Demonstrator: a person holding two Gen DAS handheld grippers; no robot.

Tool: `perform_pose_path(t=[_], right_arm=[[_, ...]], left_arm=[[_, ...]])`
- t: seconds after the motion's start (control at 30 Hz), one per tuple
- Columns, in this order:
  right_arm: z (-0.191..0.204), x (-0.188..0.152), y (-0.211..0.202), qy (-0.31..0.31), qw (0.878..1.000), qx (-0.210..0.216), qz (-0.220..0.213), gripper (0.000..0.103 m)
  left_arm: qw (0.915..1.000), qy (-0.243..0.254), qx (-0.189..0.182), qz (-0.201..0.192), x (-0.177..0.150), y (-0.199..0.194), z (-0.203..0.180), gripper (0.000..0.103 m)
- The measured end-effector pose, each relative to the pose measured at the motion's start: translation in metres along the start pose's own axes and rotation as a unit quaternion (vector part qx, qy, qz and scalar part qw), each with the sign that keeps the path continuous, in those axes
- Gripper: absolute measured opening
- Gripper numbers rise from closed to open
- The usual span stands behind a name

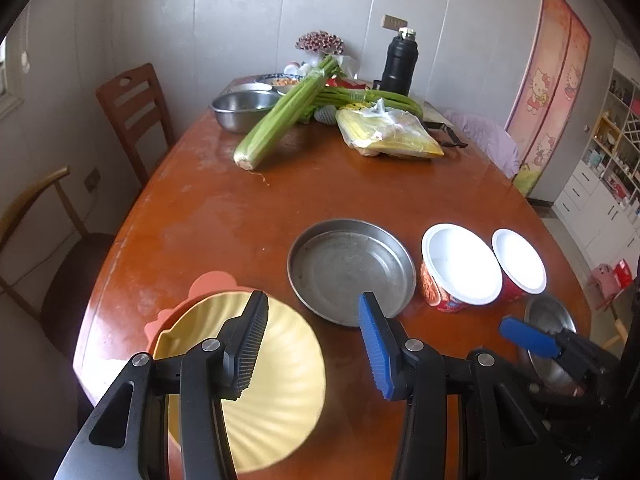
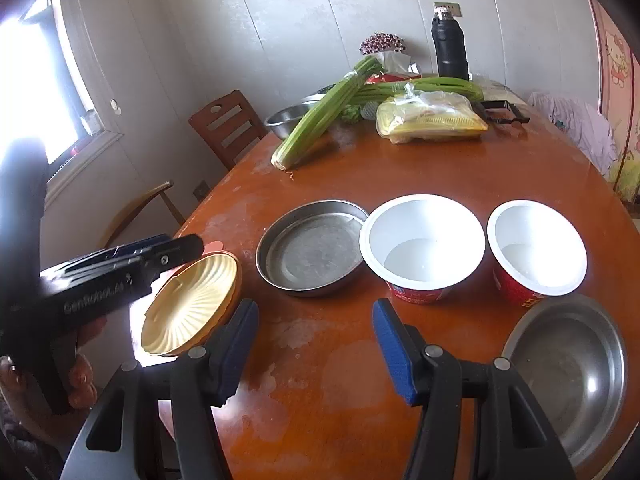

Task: Organize plates and bowls
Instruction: 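Withdraw the right gripper toward the steel pan and paper bowls, then close the left gripper on the rim of the shallow steel pan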

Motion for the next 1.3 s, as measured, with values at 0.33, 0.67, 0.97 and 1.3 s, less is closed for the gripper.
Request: perform_pose_path(t=[0.33,0.67,0.97,1.3], right_arm=[[0.013,0.004,0.040,0.005,0.999,-0.001,0.038,0.059],[0.014,0.012,0.084,0.032,0.996,-0.009,0.081,0.059],[0.009,0.019,0.108,0.051,0.994,-0.019,0.097,0.059],[0.011,0.020,0.124,0.045,0.993,-0.031,0.100,0.058]], left_arm=[[0.9978,-0.007,-0.019,0.062,0.027,0.053,0.016,0.048],[0.9922,-0.007,-0.023,0.122,0.039,0.110,0.023,0.048],[0.9899,-0.013,-0.016,0.140,0.042,0.138,0.030,0.048],[0.9861,-0.034,-0.025,0.161,0.034,0.154,0.040,0.036]])
Point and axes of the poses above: each gripper's, at about its wrist camera, not at the fingertips, and y roughly the way its jaws point, z to its left, x to its top, the point moved 3 cm from there along y, roughly the way its jaws point, and after that the axes turned 9 degrees about -x, right-handed, at the moved point
